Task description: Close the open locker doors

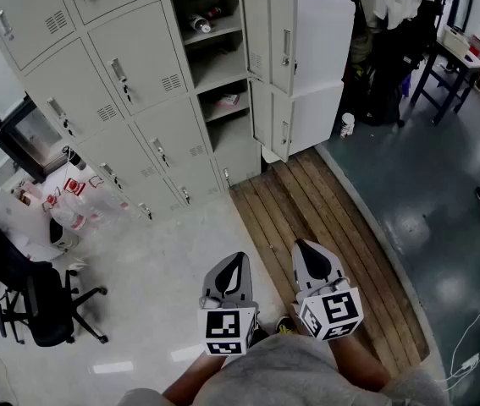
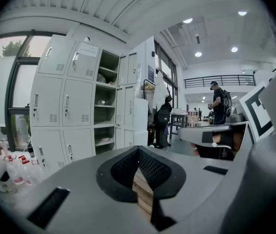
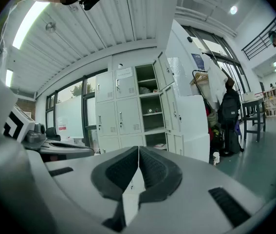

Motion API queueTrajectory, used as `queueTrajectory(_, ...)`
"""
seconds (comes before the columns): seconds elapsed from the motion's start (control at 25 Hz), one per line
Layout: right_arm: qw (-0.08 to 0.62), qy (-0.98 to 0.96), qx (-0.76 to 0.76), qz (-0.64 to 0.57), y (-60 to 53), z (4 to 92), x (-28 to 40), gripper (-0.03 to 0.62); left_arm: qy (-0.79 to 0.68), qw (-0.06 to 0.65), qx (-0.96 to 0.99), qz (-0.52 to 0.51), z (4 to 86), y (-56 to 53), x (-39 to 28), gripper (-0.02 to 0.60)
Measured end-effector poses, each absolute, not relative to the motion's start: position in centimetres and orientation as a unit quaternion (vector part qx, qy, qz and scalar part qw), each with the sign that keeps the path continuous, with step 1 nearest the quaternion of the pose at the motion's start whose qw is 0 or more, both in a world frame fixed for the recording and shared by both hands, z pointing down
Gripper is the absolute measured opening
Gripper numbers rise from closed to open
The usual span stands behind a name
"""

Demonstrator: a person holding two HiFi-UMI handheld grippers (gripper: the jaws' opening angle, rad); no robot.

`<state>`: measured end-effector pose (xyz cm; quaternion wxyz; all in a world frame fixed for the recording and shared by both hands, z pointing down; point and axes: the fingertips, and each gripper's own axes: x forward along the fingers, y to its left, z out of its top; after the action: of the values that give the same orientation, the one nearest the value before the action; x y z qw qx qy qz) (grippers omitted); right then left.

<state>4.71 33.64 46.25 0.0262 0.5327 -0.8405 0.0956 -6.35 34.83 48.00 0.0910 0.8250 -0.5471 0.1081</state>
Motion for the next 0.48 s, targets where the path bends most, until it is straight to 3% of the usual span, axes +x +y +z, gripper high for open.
queueTrajectory(0.48,0.017,-0.836,0.541,0.091,32.7,46.0,3.5,0.028,-0.542,0.108,0.827,0.102,48.4,33.9,-7.8,0.009)
